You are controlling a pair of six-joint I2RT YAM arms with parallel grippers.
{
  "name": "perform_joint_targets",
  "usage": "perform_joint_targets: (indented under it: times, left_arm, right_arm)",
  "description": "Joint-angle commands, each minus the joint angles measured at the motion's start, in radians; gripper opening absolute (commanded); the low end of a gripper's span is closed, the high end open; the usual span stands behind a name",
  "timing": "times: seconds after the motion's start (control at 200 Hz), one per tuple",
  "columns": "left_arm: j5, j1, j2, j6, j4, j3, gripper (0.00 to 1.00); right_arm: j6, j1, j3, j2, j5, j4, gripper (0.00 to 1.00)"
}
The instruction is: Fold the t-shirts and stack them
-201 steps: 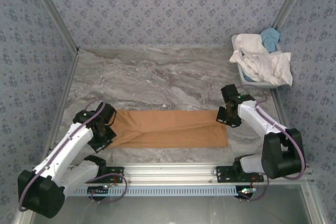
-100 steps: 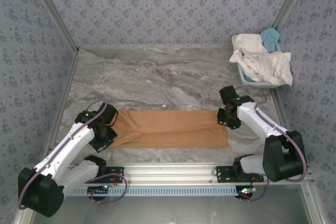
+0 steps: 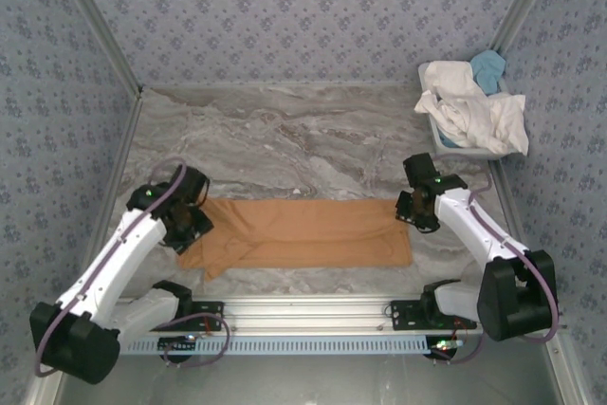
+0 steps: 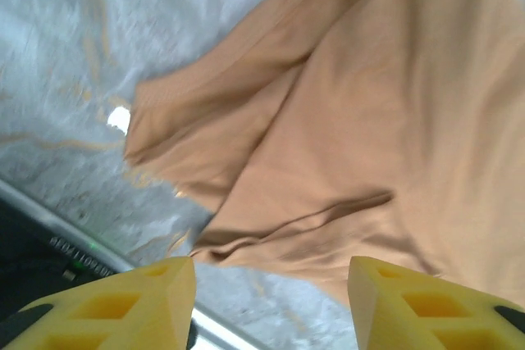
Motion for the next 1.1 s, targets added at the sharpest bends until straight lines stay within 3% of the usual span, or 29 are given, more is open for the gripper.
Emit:
perform_joint_targets:
  times: [0.0,0.12,0.19,0.315,0.43,0.525,0.575,0.814,0.974,1.094]
  left_arm:
    - [0.063,0.13,0.095,0.136,0.104,0.067,0.52]
    - [0.119,0.227,0.249,0.221,0.23,0.108,0.52]
    - [0.144,0.249,0.348,0.265,0.289,0.125,0.52]
    - [0.158,0.272,0.489,0.314,0.363,0.141,0.51]
    - [0.166,0.281,0.567,0.339,0.403,0.145,0.41]
    - [0.108,0.292,0.619,0.354,0.392,0.151,0.24]
    - [0.081,0.302,0.641,0.365,0.391,0.151,0.21]
    - [-0.001,0.332,0.683,0.406,0.315,0.184,0.06]
    - [-0.011,0.318,0.606,0.394,0.244,0.216,0.05]
    - [0.012,0.261,0.502,0.353,0.224,0.256,0.11]
  right_arm:
    - [0.022,-0.011,0.028,0.048,-0.06,0.052,0.29]
    - [0.022,-0.013,-0.006,0.094,-0.114,0.064,0.22]
    - [0.033,-0.012,-0.04,0.096,-0.105,0.054,0.14]
    - [0.075,-0.028,-0.095,0.106,-0.08,0.027,0.08]
    - [0.063,-0.054,-0.103,0.124,-0.065,0.001,0.05]
    - [0.054,-0.072,-0.091,0.121,-0.071,0.003,0.05]
    - [0.049,-0.072,-0.067,0.114,-0.058,-0.005,0.07]
    - [0.032,0.0,0.08,0.069,0.087,-0.034,0.1]
    - [0.012,0.08,0.128,0.13,0.042,0.046,0.11]
    - [0.034,0.142,0.169,0.193,0.063,0.028,0.09]
